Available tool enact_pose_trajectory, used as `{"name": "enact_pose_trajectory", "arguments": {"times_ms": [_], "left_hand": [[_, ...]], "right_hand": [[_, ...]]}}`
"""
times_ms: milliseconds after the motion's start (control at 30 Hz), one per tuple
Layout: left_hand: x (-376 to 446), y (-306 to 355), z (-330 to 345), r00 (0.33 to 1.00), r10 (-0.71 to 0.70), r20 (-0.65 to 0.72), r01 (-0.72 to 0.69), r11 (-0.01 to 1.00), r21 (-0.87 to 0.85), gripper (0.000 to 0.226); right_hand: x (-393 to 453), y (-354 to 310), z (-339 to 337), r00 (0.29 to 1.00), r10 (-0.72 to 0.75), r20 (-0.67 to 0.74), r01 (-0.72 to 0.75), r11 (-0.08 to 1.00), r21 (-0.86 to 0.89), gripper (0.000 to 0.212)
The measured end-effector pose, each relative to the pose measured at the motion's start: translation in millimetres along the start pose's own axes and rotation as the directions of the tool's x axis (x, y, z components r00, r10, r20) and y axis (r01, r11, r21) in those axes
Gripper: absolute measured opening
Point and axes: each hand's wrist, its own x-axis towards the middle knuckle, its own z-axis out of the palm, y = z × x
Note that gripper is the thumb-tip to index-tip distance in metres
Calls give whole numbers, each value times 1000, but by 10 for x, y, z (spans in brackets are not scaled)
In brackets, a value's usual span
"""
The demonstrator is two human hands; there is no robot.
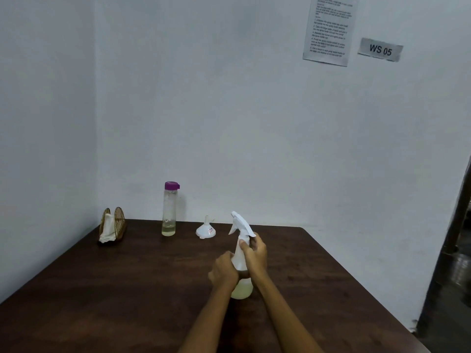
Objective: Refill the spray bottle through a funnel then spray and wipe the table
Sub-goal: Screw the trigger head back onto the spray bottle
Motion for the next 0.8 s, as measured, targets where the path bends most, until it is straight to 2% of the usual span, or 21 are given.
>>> {"name": "enact_pose_trajectory", "arguments": {"times_ms": [167, 300, 433, 533, 667, 800], "left_hand": [[-1, 12, 5, 1000, -8, -4, 8, 1000, 14, 57], [-3, 24, 5, 1000, -13, -1, 13, 1000, 12, 56], [-9, 16, -4, 1000, -9, 14, 9, 1000, 17, 63], [-4, 17, -12, 1000, -9, 24, 8, 1000, 25, 65], [23, 11, -4, 1000, -9, 19, 8, 999, 41, 66], [38, 5, 5, 1000, -10, 22, 9, 998, 59, 68]], "right_hand": [[106, 11, 53, 1000, -10, -29, 5, 985, -172, 38], [44, 49, 31, 1000, 20, 6, -19, 993, -119, 34], [24, 6, -107, 998, -31, 60, 40, 987, -157, 30], [77, -64, -92, 1000, -19, 19, 22, 977, -210, 24], [105, -81, -53, 997, 66, -47, -73, 982, -172, 32], [138, -102, -127, 995, 55, 79, -44, 989, -139, 21]]}}
